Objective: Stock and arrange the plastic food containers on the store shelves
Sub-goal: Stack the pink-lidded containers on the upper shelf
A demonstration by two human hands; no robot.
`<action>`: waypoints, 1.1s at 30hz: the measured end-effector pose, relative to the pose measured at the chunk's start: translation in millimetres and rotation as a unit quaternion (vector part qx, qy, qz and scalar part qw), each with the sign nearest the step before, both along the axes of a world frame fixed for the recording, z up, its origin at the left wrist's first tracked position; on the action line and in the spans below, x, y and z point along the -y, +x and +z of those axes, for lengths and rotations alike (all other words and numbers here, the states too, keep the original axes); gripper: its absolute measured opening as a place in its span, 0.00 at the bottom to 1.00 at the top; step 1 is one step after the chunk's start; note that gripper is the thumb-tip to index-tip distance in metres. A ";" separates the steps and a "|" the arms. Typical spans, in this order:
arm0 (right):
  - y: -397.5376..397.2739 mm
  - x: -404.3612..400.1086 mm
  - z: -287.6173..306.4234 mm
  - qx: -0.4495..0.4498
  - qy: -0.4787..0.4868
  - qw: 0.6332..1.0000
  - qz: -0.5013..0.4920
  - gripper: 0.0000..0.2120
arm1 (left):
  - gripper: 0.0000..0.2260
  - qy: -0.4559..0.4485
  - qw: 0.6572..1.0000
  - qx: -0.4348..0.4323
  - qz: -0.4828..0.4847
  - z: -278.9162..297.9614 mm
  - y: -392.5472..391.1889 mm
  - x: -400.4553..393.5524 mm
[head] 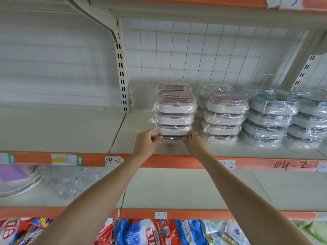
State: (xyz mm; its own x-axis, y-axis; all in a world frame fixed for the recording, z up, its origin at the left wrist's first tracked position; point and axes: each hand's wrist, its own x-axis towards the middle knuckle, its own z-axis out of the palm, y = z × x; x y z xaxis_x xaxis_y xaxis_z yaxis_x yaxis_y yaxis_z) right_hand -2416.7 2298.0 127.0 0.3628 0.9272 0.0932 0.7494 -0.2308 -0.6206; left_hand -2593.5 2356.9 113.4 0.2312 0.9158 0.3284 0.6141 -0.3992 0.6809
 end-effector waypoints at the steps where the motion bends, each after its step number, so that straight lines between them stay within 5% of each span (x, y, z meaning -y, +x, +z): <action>1: 3.7 3.4 4.1 0.018 -0.021 0.999 0.027 0.18 | 0.15 0.015 1.000 -0.005 0.009 1.4 -2.6 4.5; 5: 35.3 30.4 16.6 0.086 -0.021 0.987 0.131 0.19 | 0.24 0.063 0.992 -0.065 0.083 5.3 -8.9 33.9; 8: 68.5 57.9 18.8 0.092 -0.019 0.984 0.154 0.19 | 0.22 0.098 0.983 -0.088 0.129 6.0 2.9 57.3; 16: 164.3 82.5 13.7 -0.003 -0.007 0.997 0.072 0.19 | 0.06 0.082 0.991 0.101 0.014 19.8 110.9 98.5; 21: 186.5 66.8 10.8 -0.027 -0.030 0.998 0.039 0.29 | 0.25 -0.036 0.996 0.075 0.021 17.9 165.8 85.5; 25: 185.4 53.5 11.7 -0.061 -0.006 0.998 0.029 0.33 | 0.34 -0.124 0.981 0.149 0.027 17.3 182.7 56.8; 33: 192.2 49.4 -9.2 -0.104 0.045 0.994 0.001 0.15 | 0.18 -0.083 0.986 0.146 0.015 -8.5 190.4 45.0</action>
State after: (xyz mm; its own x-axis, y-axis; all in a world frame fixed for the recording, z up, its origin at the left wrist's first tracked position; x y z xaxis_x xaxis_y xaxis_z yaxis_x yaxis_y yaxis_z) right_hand -2224.5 2248.6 117.8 0.3802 0.9195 0.0999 0.6041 -0.1651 -0.7796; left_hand -2403.0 2311.9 105.0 0.1202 0.9677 0.2216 0.3925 -0.2513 0.8847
